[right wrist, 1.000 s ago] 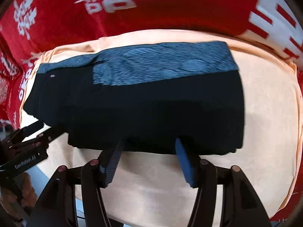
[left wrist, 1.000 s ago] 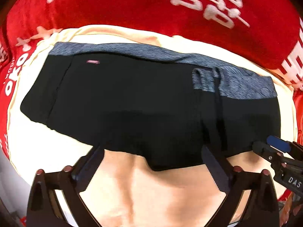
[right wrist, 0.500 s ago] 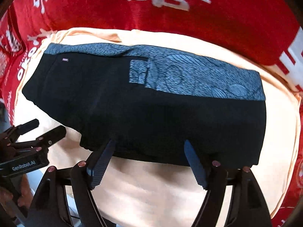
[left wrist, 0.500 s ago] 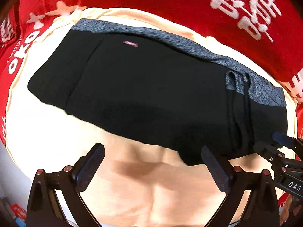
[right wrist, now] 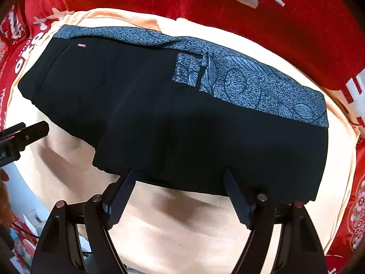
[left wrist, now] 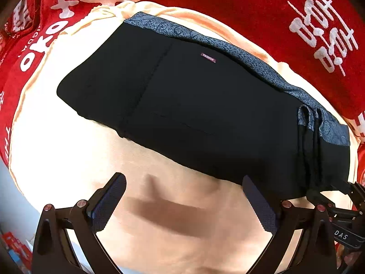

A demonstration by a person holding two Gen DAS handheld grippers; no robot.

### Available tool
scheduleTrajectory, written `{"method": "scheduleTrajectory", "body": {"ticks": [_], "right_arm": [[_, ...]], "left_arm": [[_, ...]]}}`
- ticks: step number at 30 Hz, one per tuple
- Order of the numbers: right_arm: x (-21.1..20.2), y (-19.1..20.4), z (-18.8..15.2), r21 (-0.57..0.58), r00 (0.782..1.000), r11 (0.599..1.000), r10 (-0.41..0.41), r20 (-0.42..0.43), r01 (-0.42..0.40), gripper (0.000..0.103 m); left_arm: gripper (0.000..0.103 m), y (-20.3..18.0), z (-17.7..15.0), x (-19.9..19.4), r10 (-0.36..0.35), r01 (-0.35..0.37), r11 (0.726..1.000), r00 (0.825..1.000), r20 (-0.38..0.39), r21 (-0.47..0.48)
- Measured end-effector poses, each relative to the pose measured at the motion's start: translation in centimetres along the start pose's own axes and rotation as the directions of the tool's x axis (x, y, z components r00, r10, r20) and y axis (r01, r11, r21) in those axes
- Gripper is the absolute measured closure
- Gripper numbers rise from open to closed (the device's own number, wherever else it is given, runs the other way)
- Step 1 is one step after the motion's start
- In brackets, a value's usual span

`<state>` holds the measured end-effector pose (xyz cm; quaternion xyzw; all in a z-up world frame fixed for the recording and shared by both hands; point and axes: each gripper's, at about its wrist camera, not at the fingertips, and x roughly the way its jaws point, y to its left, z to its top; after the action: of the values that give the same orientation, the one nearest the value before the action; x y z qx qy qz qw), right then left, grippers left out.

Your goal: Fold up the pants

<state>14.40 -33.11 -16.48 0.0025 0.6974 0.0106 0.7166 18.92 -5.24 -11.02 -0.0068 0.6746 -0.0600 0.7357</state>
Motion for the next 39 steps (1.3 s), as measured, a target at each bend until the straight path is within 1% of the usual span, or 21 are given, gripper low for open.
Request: {"method": "scheduleTrajectory", "body": {"ticks": [3,11,15,17,22,28,30,33,36,39], "right_arm": [[-0.1,0.4,0.3,-0.003,1.000,1.000,-0.005,0.004,0.005,0.021],[-0.8,2.1,1.4,-0.032,1.000,0.999,0.002,0.015,-0.001,0.021],[-0.8,3.2,2.2,-0.044,1.000,0.999,0.004,0.016,-0.003,0.021],[-0.6,3.6,2.1,-0.047,1.000,0.999,0.004,0.017,-0.003,0.021],[0.0,3.7,2.7,-0.051,1.000,0.999,0.006,0.015,-0.005,0.021],[0.1,4.9,3.1,-0.058,1.000,0.998,0.018,0.019,-0.017,0.021],[0.9,5.2,3.1,-0.062,1.000,0.998,0.027,-0.004,-0.027,0.021],[2.3,5.4,2.8,-0.064,0.999,0.998,0.022,-0.032,-0.024,0.022],[2.6,5.5,2.4,-0.066,1.000,0.998,0.013,-0.026,-0.015,0.021],[2.8,5.5,2.3,-0.062,1.000,0.998,0.010,-0.024,-0.011,0.021]], "left_arm": [[0.000,-0.2,0.2,0.1,-0.001,0.001,1.000,1.000,0.008,0.001],[0.000,0.5,2.3,0.2,-0.018,0.018,1.000,1.000,0.008,-0.007],[0.000,1.9,1.9,-0.3,-0.018,0.018,1.000,1.000,0.013,-0.015],[0.000,2.9,1.7,-0.8,-0.019,0.019,0.999,1.000,0.016,-0.026],[0.000,4.5,1.9,-0.8,-0.020,0.021,0.999,0.999,0.034,-0.046],[0.000,7.0,2.8,-1.0,-0.066,0.073,0.992,0.995,0.069,-0.102],[0.000,7.9,3.1,-1.1,-0.083,0.093,0.988,0.993,0.086,-0.124],[0.000,9.6,3.7,-0.8,-0.108,0.124,0.978,0.989,0.103,-0.170],[0.000,11.1,3.7,-0.7,-0.109,0.134,0.967,0.986,0.123,-0.216],[0.000,12.6,3.6,-0.2,-0.140,0.167,0.955,0.982,0.124,-0.246]]}}
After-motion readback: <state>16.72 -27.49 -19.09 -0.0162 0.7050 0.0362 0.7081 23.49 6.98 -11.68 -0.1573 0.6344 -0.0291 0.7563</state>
